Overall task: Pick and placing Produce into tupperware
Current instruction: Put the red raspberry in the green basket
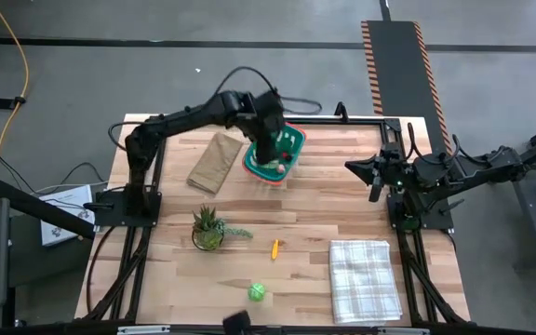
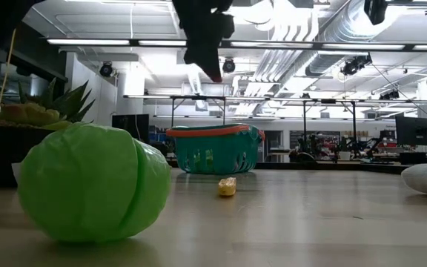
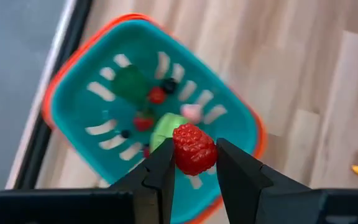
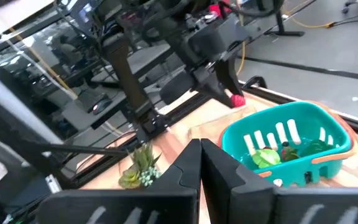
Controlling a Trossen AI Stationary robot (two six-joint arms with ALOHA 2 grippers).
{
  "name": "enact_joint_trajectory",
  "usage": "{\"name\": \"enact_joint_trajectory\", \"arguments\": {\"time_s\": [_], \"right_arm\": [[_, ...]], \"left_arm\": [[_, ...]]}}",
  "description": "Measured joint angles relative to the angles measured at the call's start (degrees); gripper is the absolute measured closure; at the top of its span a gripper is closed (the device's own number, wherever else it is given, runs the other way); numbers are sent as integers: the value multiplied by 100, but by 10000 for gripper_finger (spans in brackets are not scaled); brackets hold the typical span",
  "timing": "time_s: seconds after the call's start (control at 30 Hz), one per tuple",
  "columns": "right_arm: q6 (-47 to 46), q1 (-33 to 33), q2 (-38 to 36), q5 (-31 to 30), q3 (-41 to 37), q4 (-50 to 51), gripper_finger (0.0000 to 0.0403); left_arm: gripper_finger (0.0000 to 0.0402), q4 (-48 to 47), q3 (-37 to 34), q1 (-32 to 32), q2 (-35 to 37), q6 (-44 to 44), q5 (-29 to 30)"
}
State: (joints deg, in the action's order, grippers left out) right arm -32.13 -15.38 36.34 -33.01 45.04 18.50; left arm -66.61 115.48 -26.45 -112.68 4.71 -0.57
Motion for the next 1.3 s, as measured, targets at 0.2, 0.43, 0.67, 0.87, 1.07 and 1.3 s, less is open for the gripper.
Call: {"name": "enact_joint_trajectory", "arguments": {"time_s": [0.2,0.43,0.67,0.87,1.07,1.3], "right_arm": [[-1,0,0,-389,0,2,402],[-107,0,2,-749,0,4,402],[-335,2,92,-959,0,4,402],[-476,2,296,-1002,0,-4,402],[-541,2,538,-1006,0,-4,402],[-541,4,692,-1105,0,-12,402]], "left_arm": [[309,57,-2,-603,0,0,-160],[309,194,-2,-942,-53,23,-104],[309,360,-4,-976,-508,113,-137],[309,401,-4,-900,-972,143,-184],[309,353,-7,-783,-1295,159,-194],[309,563,-7,-711,-1403,243,-220]]}}
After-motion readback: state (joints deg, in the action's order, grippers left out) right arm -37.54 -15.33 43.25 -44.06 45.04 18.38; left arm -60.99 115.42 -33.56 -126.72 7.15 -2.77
